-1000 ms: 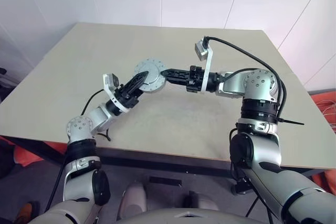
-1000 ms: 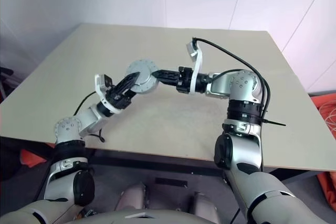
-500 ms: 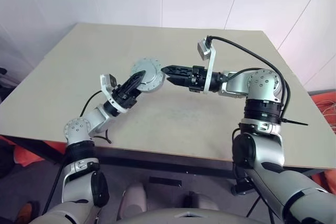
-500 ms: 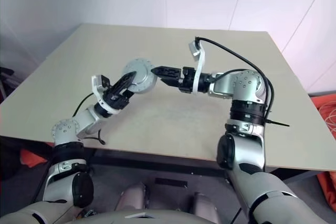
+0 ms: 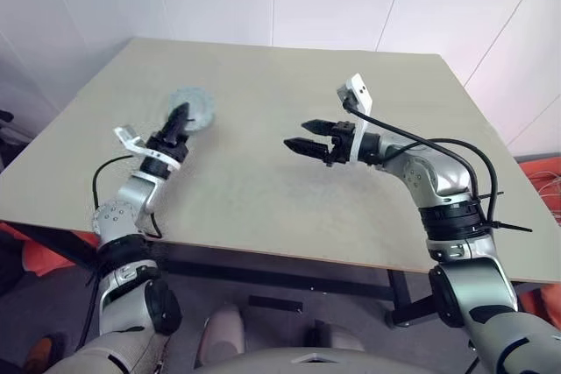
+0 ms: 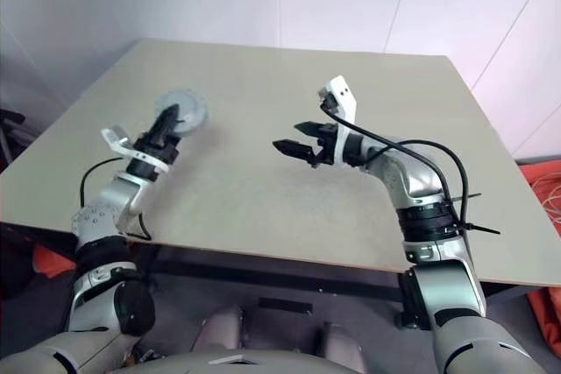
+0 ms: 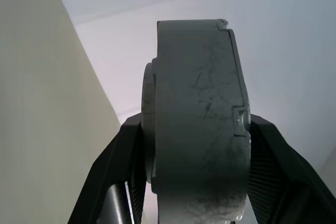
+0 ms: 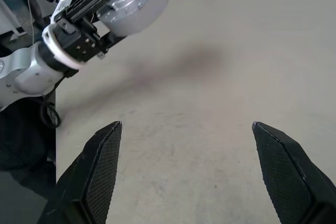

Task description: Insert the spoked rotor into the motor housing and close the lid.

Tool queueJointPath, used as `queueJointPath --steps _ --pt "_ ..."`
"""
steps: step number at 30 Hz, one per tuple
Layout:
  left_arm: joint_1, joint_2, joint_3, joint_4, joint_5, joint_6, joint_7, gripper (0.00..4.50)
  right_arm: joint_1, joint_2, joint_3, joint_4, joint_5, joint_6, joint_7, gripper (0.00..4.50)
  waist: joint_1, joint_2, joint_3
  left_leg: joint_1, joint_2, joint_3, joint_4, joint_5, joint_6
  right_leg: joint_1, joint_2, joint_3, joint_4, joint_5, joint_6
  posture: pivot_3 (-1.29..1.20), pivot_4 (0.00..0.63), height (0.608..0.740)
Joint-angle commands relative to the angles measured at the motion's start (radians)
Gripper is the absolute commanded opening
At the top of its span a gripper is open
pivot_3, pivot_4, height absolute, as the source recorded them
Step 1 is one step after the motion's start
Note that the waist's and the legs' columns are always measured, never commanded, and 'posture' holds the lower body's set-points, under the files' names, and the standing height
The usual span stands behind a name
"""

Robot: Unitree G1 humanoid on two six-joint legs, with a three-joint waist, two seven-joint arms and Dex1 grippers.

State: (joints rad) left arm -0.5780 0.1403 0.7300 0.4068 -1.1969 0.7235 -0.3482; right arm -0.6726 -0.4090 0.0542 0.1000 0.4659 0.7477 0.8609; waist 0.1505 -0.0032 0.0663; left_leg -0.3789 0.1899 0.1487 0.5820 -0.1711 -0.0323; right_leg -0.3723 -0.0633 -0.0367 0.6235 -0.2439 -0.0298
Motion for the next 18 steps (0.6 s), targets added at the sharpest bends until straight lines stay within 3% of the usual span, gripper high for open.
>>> queueJointPath --steps 1,8,18 --pt "-0.055 -0.006 0.034 0.024 -0.021 -0.084 0.058 2.07 -0.022 -0.008 -0.002 -0.04 0.017 -0.013 0.033 4.5 0.0 0.0 0.0 0.002 0.0 0.0 0.0 0.0 0.0 0.002 0.0 0.0 0.0 0.0 0.0 0.0 0.0 0.74" --pt "-0.108 0.014 0.09 0.169 0.018 -0.27 0.102 2.07 -0.023 -0.012 -0.013 -0.047 0.028 0.01 0.043 4.5 0.0 -0.002 0.001 0.003 0.0 0.0 0.0 0.0 0.001 0.002 0.0 0.0 0.0 0.0 0.0 0.0 0.0 0.74" --pt "-0.157 0.015 0.134 0.283 -0.002 -0.309 0.163 2.07 -0.028 -0.012 -0.015 -0.052 0.03 0.019 0.045 4.5 0.002 -0.004 0.001 0.002 0.0 0.0 0.0 0.0 0.001 0.003 0.0 0.0 0.0 0.0 0.0 0.0 0.0 0.74"
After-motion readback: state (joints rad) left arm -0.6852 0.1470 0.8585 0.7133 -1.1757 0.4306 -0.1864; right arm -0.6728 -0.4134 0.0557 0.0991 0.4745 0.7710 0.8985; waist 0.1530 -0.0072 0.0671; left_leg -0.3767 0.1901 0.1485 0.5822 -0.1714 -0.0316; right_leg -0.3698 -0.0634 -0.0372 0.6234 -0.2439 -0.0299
